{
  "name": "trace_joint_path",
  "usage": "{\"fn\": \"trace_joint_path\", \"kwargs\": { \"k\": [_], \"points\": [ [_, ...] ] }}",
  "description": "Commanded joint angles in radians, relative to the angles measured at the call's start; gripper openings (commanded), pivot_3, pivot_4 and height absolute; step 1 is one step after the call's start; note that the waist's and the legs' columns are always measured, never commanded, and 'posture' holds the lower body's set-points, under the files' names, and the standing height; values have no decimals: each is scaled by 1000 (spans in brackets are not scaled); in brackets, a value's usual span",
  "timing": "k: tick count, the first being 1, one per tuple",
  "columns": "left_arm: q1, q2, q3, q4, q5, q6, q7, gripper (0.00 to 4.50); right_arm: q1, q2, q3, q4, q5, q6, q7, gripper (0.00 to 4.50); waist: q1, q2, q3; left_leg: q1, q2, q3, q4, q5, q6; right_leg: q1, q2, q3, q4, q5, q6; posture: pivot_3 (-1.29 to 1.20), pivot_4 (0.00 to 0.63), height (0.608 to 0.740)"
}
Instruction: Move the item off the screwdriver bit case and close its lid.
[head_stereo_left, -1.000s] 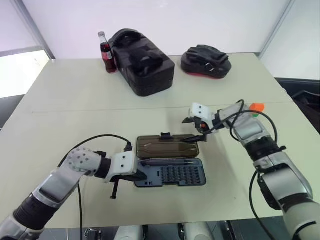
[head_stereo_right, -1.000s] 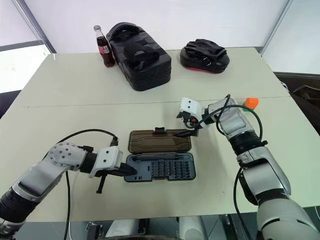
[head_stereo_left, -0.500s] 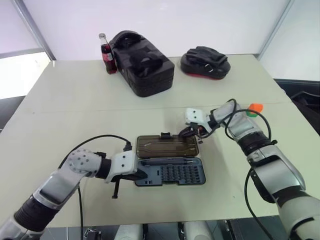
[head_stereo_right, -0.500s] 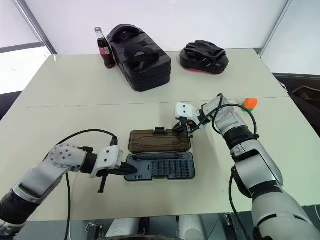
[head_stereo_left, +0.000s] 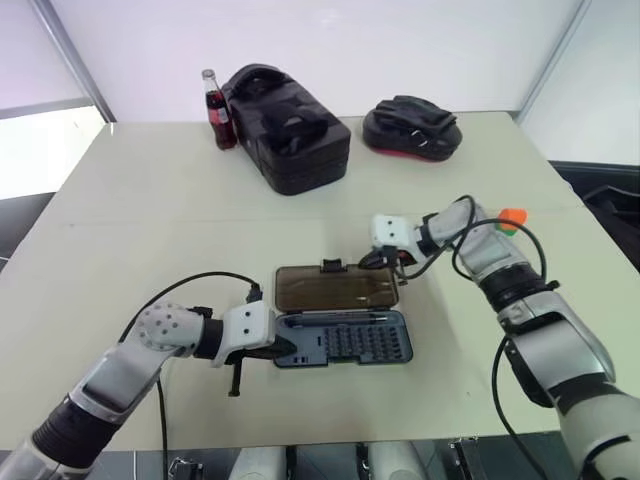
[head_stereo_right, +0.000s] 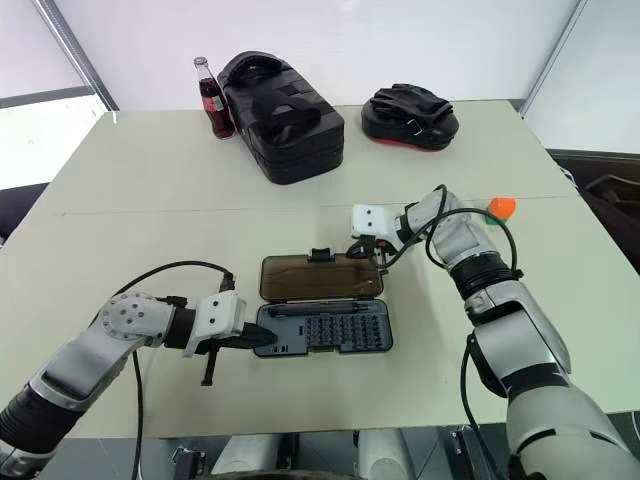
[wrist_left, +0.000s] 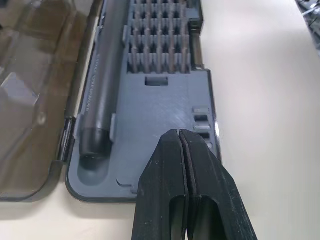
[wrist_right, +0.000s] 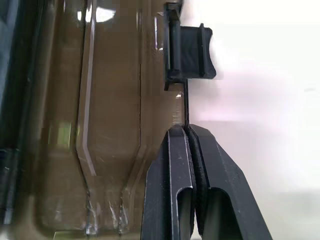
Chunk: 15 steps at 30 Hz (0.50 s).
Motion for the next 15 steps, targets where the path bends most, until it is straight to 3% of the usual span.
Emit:
{"fn": "trace_joint_path", "kwargs": {
  "k": [1, 8, 15],
  "points": [
    [-8, -10, 15, 16, 19, -32, 15, 0, 15, -51, -96, -152, 48, 104, -32, 37, 0, 0, 0, -1, 0, 0, 0, 0, 0, 0, 0, 0, 0, 0, 0, 0, 150, 740],
    [-22, -36, 77, -9, -42, -11, 37, 0, 93, -72, -136, -339, 85, 233, -60, 37, -4, 0, 0, -16, 0, 0, 1, 0, 0, -17, 0, 0, 2, 2, 4, 0, 150, 740],
    [-134, -142, 299, -100, -409, 310, 170, 0, 143, -74, -130, -369, 81, 213, -89, 37, -3, -2, 2, -17, 0, 0, 0, 0, 0, -17, 0, -1, 1, 2, 4, 0, 150, 740]
  ]
}}
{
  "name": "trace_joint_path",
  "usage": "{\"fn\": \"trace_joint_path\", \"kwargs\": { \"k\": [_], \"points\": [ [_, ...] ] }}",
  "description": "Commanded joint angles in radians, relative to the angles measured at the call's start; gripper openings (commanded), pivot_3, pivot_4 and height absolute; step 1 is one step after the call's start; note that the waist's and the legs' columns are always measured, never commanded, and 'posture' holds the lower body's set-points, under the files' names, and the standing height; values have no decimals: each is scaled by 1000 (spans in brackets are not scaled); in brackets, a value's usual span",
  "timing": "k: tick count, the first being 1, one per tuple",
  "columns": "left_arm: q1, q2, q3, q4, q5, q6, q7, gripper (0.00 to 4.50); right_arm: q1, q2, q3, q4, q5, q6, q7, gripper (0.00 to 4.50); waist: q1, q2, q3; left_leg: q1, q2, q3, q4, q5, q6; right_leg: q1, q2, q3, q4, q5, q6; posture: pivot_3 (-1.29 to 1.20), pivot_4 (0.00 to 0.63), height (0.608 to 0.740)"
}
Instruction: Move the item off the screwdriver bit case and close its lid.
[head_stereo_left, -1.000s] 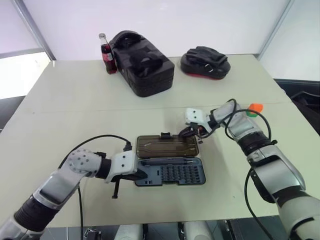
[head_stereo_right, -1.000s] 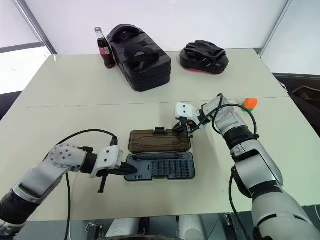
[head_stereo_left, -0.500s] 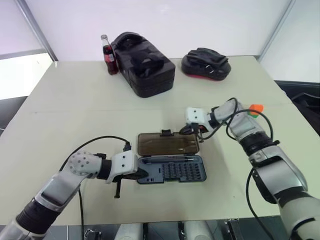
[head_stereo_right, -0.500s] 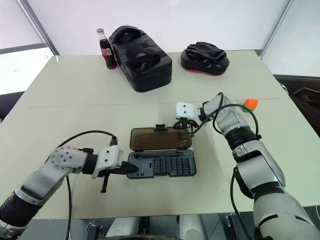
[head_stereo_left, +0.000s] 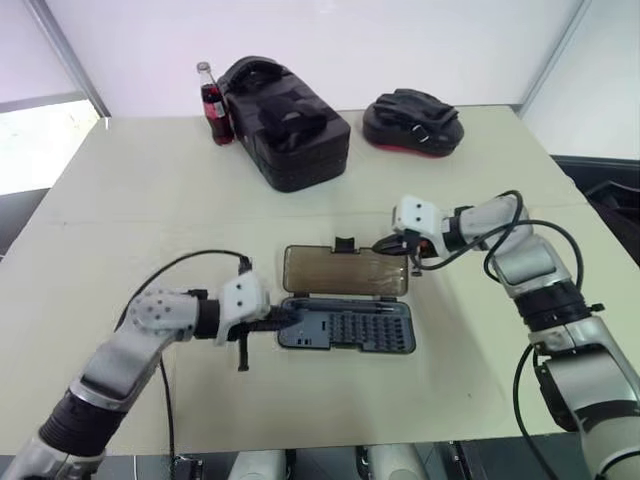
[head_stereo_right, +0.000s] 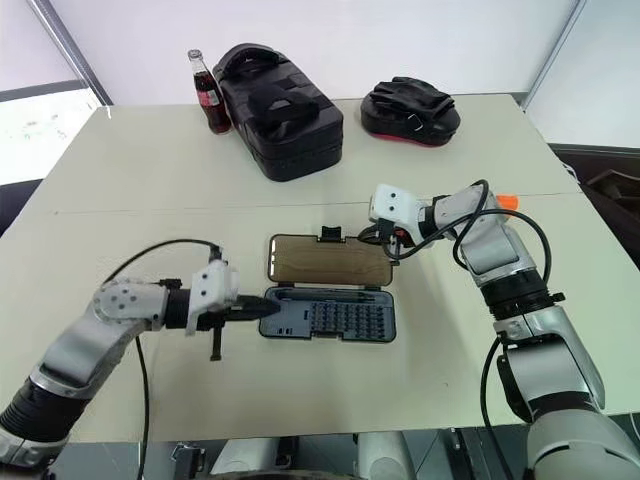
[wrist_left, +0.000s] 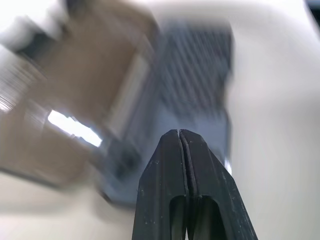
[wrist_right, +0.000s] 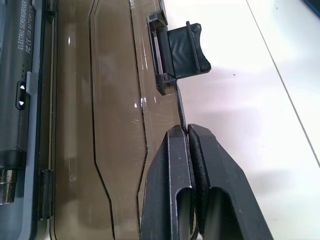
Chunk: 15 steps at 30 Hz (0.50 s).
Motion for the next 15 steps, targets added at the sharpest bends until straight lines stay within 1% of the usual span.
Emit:
{"fn": "trace_joint_path", "kwargs": {
  "k": [1, 4, 5, 7, 11, 15],
  "points": [
    [-59, -34, 130, -54, -202, 161, 85, 0, -4, -7, -28, -37, 21, -29, -11, 37, 0, 0, 0, 0, 0, 0, 0, 0, 0, 0, 0, 0, 0, 0, 0, 0, 150, 740],
    [-126, -84, 236, 12, -298, 241, 191, 0, 0, -12, -25, -32, 14, -52, -18, 37, -1, -1, 1, 0, 0, 0, 0, 0, 0, 0, 0, 0, 0, 0, 0, 0, 150, 740],
    [-147, -96, 271, 64, -298, 245, 228, 0, 1, -13, -26, -32, 13, -58, -21, 37, -3, -1, 1, 0, 0, 0, 0, 0, 0, 0, 0, 0, 0, 0, 0, 0, 150, 740],
    [-168, -105, 299, 162, -254, 219, 272, 0, 1, -14, -28, -32, 12, -66, -28, 37, -4, -1, 1, 1, 0, 0, 0, 0, 0, 0, 1, 0, 0, 0, 0, 0, 150, 740],
    [-195, -111, 248, 371, -107, 109, 301, 0, 2, -14, -30, -36, 13, -72, -36, 37, -3, -1, 1, 1, -3, 0, 0, 0, 0, 0, 1, 0, 0, 0, 0, 0, 150, 740],
    [-223, -152, 185, 534, -14, 18, 277, 0, -1, -8, -29, -36, 15, -73, -45, 37, 4, -2, 1, 0, -3, 0, 0, 0, -1, 0, 0, 0, -1, 0, 0, 0, 150, 740]
  ]
}}
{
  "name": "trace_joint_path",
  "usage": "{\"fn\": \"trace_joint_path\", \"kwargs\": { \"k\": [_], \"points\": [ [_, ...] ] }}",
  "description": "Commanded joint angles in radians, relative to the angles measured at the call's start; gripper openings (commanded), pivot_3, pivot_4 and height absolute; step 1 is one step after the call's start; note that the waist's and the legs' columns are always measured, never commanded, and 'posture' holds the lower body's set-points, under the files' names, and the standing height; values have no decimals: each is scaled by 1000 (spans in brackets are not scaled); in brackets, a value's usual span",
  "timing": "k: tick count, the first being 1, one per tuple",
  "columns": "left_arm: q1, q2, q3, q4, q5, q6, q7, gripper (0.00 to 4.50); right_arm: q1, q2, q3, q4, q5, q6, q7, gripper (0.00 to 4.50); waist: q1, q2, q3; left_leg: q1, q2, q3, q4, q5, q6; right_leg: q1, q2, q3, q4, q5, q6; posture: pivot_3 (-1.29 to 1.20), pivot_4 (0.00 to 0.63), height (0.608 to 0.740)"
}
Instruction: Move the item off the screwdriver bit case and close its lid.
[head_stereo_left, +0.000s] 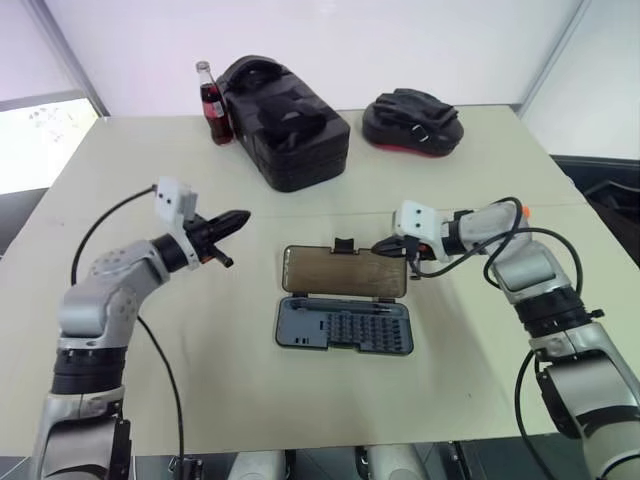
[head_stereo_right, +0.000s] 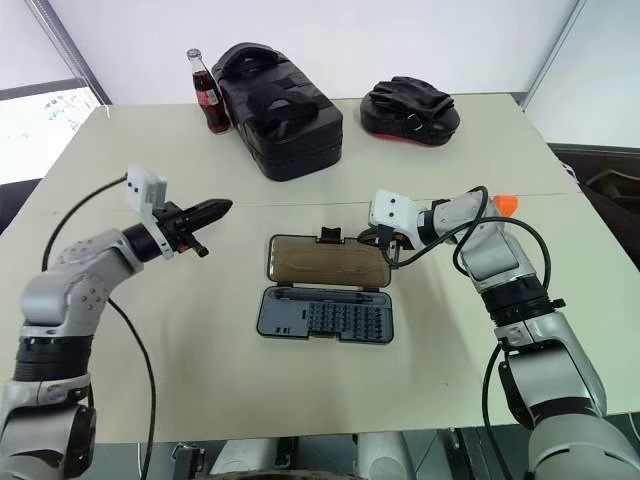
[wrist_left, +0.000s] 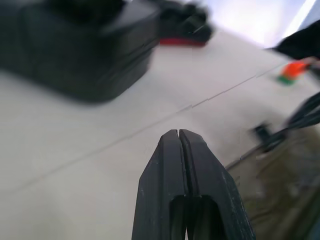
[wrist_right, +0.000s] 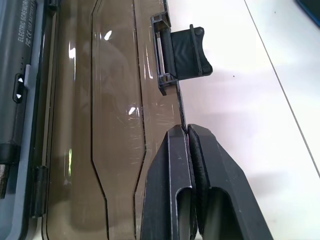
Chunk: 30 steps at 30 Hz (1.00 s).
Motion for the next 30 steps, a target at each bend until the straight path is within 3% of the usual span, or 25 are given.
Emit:
{"fn": "trace_joint_path", "kwargs": {
  "k": [1, 8, 13, 19, 22, 29, 30],
  "points": [
    [-45, -28, -49, 97, 80, -94, -21, 0, -19, -2, -29, -34, 17, -15, -17, 37, 3, -1, 1, 0, 0, 0, 0, 0, 0, 0, 0, 0, 0, 0, 0, 0, 150, 740],
    [-128, -114, -194, 347, 163, -178, -227, 0, -17, 8, -31, -26, 24, -8, -26, 37, 0, -2, 1, -1, -1, 0, 0, 0, 0, 0, -1, 0, -1, 0, 0, 0, 150, 740],
    [-178, -160, -214, 432, 154, -175, -353, 0, -10, 13, -27, -28, 26, -4, -34, 37, -2, -2, 1, -1, -1, 0, 0, 0, 0, 0, 0, -1, 0, 0, 0, 0, 150, 740],
    [-194, -194, -205, 489, 186, -202, -379, 0, 2, 11, -20, -29, 26, -21, -32, 37, 1, -2, 1, -1, -1, 0, 0, 0, 0, 0, 0, 0, 0, 0, 0, 0, 150, 740],
    [-199, -200, -203, 514, 206, -226, -380, 0, 0, 15, -17, -29, 25, -21, -34, 901, 3, -2, 1, -1, -1, 0, 0, 0, 0, 0, -1, 0, 0, 0, 0, 0, 150, 740],
    [-214, -205, -205, 565, 249, -284, -386, 0, 0, -5, -18, -86, 7, -17, -42, 4376, 3, -2, 1, 0, -1, 0, 1, 0, 0, 1, -1, -1, 0, 0, 0, 0, 150, 740],
    [-214, -206, -203, 569, 252, -291, -387, 0, -1, -16, -25, -107, 16, 0, -34, 4376, 4, -2, 1, 0, -1, -1, 1, 0, 0, 1, -1, -1, 0, 0, 0, 0, 150, 740]
  ]
}}
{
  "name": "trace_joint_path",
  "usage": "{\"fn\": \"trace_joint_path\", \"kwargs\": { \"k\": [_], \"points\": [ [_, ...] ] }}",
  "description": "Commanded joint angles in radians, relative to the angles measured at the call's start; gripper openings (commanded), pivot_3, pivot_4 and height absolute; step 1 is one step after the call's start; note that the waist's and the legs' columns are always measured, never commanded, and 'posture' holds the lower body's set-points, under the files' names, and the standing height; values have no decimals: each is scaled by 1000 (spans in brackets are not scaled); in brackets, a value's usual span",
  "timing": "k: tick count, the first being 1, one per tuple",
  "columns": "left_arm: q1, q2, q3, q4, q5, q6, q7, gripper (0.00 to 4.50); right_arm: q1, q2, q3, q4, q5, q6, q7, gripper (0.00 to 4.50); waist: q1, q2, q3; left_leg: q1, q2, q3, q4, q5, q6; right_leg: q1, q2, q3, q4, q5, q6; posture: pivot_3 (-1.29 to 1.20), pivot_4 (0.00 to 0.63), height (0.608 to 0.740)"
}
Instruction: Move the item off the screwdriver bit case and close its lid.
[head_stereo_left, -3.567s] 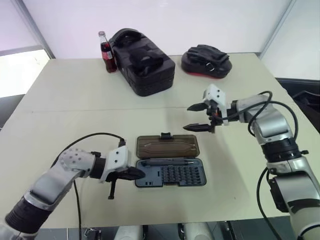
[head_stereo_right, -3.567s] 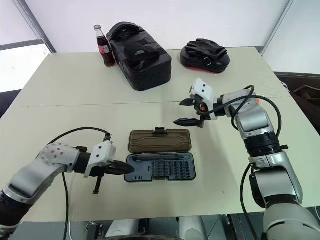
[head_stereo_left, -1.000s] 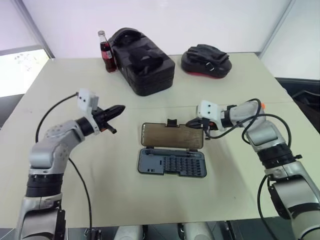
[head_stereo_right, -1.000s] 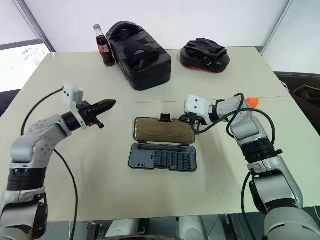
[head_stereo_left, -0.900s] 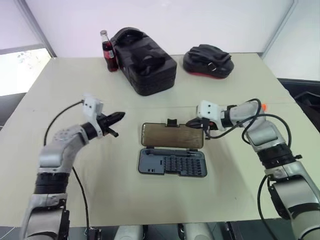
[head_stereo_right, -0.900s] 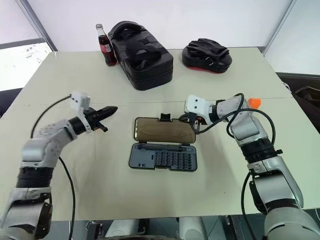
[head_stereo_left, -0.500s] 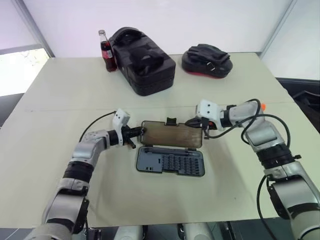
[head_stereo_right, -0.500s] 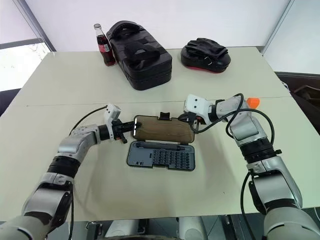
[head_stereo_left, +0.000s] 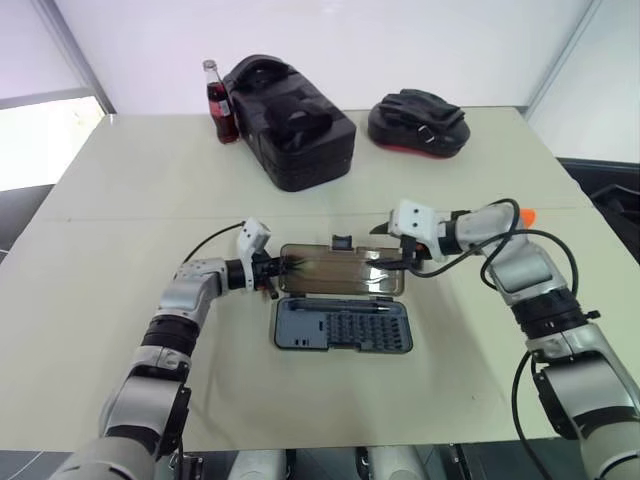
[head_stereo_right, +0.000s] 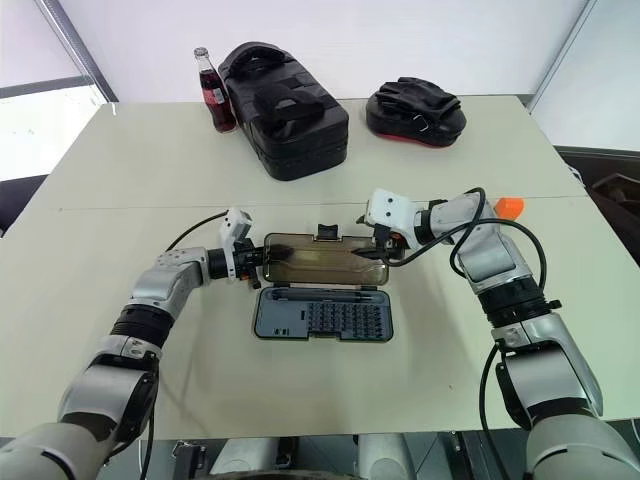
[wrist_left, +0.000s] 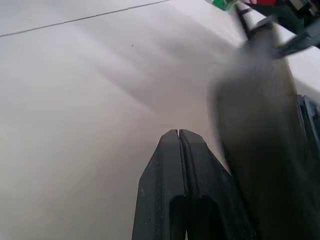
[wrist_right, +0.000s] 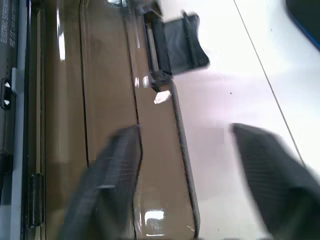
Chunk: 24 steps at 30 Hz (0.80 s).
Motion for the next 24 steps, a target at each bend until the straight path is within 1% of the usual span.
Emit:
{"fn": "trace_joint_path", "kwargs": {
  "k": [1, 4, 6, 8, 10, 12, 15, 17, 20, 24],
  "points": [
    [-2, -10, -6, 26, 23, -31, -5, 0, -8, -37, -39, -102, 28, 40, 12, 4376, 1, 0, 0, 0, 0, 0, 0, 0, 0, 0, 0, 0, 0, 0, 0, 0, 150, 740],
    [-9, -10, 4, 28, 19, -41, -13, 0, -19, -63, -115, -217, 147, 215, 45, 4376, 1, 0, 0, 0, 0, 0, 0, 0, 0, 0, 0, 0, 0, 0, 0, 0, 150, 740],
    [-8, -10, 9, 4, 6, -31, -30, 0, -6, -96, -186, -340, 280, 377, 83, 4376, 3, 0, 0, -1, 1, -1, 0, 0, 0, 0, 0, 0, 0, 0, 0, 0, 150, 740],
    [-1, -8, 6, -36, -5, -15, -51, 0, 10, -117, -267, -444, 437, 557, 92, 4376, 3, 0, 0, -1, 2, -1, 0, 0, 0, 0, -1, -1, 0, 0, 0, 0, 150, 740],
    [8, -1, 0, -88, -15, 3, -74, 0, 24, -123, -359, -514, 576, 712, 64, 4376, 2, 0, 0, -2, 3, -2, 0, 0, 0, 0, -1, -1, -1, 0, 0, 0, 150, 740],
    [15, 4, 1, -122, -20, 20, -83, 0, 30, -124, -407, -547, 646, 793, 23, 4376, 2, 0, 0, -2, 3, -3, 0, 0, 0, 0, -1, -1, -2, 0, 0, 0, 150, 740],
    [31, 31, 0, -241, -56, 90, -129, 0, 56, -139, -472, -585, 720, 879, -41, 4376, 1, 0, 0, -2, 3, -3, 0, 0, 0, -1, -1, -1, -2, 0, 0, 0, 150, 740],
    [45, 49, -4, -309, -74, 130, -151, 0, 77, -156, -485, -603, 745, 897, -62, 4376, 1, 0, 0, -3, 3, -3, 0, 0, 0, -2, -1, -1, -2, 0, 0, 0, 150, 740],
    [77, 99, -30, -447, -114, 210, -205, 0, 109, -186, -482, -624, 762, 896, -77, 4376, -1, 0, 0, -5, 3, -3, 0, 0, 0, -3, -1, -1, -2, 0, 0, 0, 150, 740],
    [126, 180, -98, -624, -139, 285, -271, 0, 139, -223, -447, -640, 767, 871, -76, 4376, -1, 0, 0, -5, 3, -2, 0, 0, 1, -3, -1, -1, -3, 0, 0, 0, 150, 740]
  ]
}}
